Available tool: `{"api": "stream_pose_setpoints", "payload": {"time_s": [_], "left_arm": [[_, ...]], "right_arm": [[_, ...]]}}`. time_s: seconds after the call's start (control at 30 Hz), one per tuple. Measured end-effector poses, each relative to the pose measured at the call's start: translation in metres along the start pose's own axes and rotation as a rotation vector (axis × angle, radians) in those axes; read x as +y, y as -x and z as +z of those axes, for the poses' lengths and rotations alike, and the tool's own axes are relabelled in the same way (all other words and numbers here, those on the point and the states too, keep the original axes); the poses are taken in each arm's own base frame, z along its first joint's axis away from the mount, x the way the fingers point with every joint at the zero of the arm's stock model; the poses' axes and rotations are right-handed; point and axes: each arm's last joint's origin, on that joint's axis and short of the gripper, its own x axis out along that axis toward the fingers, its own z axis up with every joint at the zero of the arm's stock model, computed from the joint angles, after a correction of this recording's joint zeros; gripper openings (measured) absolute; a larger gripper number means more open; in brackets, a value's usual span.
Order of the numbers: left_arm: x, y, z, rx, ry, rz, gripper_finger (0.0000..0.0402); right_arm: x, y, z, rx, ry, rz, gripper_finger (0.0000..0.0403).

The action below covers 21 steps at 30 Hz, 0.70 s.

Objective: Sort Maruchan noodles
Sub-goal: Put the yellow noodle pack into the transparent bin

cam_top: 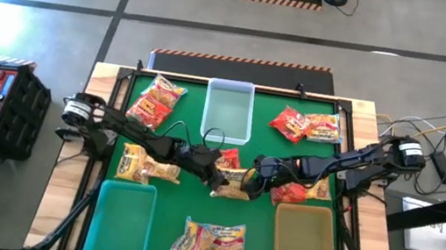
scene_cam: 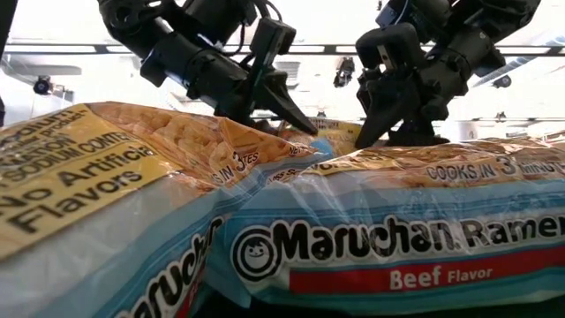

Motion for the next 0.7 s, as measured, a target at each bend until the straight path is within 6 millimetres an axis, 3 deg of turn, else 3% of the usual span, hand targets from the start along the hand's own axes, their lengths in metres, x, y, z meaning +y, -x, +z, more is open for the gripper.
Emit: {"api": "stream_pose_setpoints", "payload": {"time_s": [0.43,0.7], "left_arm": [[0.001,0.015,0.026,-0.078,-0.017,0.003,0.0088],[0.005,0.019,0.038,-0.117,-0.026,0.000,0.0088]], "right_arm": [[0.011,0.029,0.008,-0.148,0.042,-0.013,0.0180],[0.010,0.036,0.015,-0.179,0.053,-0.010,0.0201]]}}
